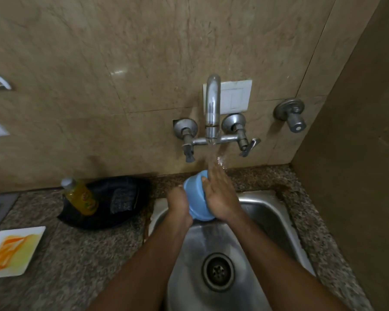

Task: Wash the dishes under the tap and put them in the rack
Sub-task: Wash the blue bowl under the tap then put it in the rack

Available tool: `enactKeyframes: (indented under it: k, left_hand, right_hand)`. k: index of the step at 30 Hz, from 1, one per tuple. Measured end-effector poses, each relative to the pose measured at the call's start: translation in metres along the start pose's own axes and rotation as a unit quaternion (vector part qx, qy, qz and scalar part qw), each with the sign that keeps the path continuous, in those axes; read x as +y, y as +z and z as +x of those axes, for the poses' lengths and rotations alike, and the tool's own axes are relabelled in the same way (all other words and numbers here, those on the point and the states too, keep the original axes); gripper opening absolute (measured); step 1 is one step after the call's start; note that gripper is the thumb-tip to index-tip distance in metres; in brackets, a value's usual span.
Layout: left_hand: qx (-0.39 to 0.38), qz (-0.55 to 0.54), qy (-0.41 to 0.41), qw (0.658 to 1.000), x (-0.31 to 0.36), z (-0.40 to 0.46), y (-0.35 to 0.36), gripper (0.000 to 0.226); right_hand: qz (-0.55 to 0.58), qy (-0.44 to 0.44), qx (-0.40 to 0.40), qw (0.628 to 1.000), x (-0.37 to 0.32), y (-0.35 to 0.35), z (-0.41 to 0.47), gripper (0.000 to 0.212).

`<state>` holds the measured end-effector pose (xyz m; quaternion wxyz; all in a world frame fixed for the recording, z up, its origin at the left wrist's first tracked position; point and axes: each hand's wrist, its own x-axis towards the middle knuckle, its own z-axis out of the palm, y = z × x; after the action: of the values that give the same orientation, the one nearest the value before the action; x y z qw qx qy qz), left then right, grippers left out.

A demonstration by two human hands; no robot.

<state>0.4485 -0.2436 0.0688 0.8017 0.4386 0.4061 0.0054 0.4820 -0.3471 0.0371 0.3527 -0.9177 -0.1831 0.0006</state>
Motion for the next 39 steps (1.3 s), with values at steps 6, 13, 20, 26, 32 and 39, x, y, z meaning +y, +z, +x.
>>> enactKeyframes:
  k: [6, 13, 20, 26, 32, 39]
  left_hand:
    - [0.018, 0.023, -0.035, 0.999, -0.019, 0.009, -0.015, 0.046]
    - [0.017, 0.078, -0.011, 0.997, -0.021, 0.015, -0.009, 0.044]
    - [-0.023, -0.01, -0.025, 0.999, -0.008, 0.007, 0.007, 0.041]
    - [-0.009, 0.038, 0.003, 0.999, -0.013, 0.009, 0.006, 0.05]
    - [-0.054, -0.041, -0.031, 0.997, -0.001, 0.005, -0.007, 0.033]
    - [-0.052, -0.102, -0.103, 0.988, 0.008, 0.009, -0.008, 0.035]
  right_hand:
    - [-0.06, -0.1, -0.086, 0.989, 0.02, -0.002, -0.027, 0.07]
    - [-0.097, -0.147, -0.096, 0.98, 0.029, -0.019, -0.046, 0.071]
    - [-0.063, -0.244, -0.064, 0.966, 0.01, -0.029, -0.053, 0.061]
    - [0.379, 0.106, 0.072, 0.917, 0.031, -0.024, -0.026, 0.045]
    - [0.672, 0.344, -0.096, 0.649, 0.041, -0.022, -0.045, 0.045]
    - [0.744, 0.375, -0.053, 0.551, 0.021, -0.029, -0.031, 0.035]
